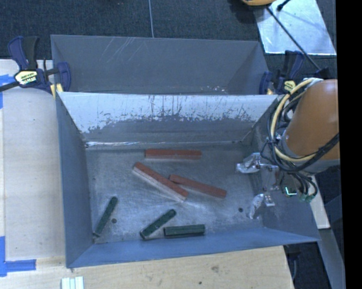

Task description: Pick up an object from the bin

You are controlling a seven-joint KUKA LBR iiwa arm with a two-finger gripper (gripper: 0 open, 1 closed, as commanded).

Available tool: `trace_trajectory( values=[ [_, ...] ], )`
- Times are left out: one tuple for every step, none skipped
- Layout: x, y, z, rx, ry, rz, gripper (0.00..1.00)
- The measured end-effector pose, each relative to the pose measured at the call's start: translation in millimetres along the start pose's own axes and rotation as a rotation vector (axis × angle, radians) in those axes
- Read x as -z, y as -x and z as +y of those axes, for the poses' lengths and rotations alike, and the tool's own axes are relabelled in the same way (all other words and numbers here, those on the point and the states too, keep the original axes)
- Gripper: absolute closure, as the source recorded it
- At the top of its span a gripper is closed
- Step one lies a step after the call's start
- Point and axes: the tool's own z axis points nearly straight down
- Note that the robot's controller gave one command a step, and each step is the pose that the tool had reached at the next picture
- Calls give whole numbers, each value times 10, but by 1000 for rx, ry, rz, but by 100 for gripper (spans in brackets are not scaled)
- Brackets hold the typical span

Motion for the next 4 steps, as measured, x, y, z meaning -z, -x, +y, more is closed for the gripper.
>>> trace_trajectory(
  values=[
    [40, 19, 3, 2, -1, -8, 0],
    [-641, 418, 192, 87, -2, -13, 0],
    [-639, 667, 425, -25, 0, -6, 0],
    [-625, 860, 507, 117, -1, -11, 0]
  ],
)
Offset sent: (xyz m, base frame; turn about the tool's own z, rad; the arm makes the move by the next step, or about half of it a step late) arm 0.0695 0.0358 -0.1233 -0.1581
